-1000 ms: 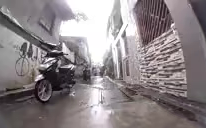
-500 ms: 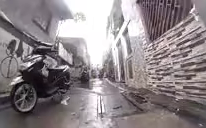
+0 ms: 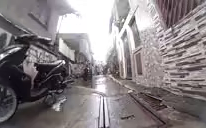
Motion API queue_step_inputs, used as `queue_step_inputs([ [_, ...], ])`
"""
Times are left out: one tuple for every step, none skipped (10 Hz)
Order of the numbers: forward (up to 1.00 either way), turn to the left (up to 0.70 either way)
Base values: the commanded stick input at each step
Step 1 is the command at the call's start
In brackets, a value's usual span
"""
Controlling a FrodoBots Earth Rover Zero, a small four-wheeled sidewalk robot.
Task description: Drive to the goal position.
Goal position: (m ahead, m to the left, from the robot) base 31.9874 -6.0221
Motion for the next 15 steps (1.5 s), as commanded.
queue_step_inputs([
  [0.99, 0.00],
  [0.99, 0.00],
  [0.99, 0.00],
  [0.99, 0.40],
  [0.99, 0.23],
  [0.99, 0.00],
  [0.99, 0.00],
  [0.99, 0.00],
  [0.99, 0.00],
  [0.99, 0.00],
  [0.99, 0.00],
  [0.99, 0.00],
  [0.99, 0.00],
  [0.99, 0.00],
  [0.99, 0.00],
])
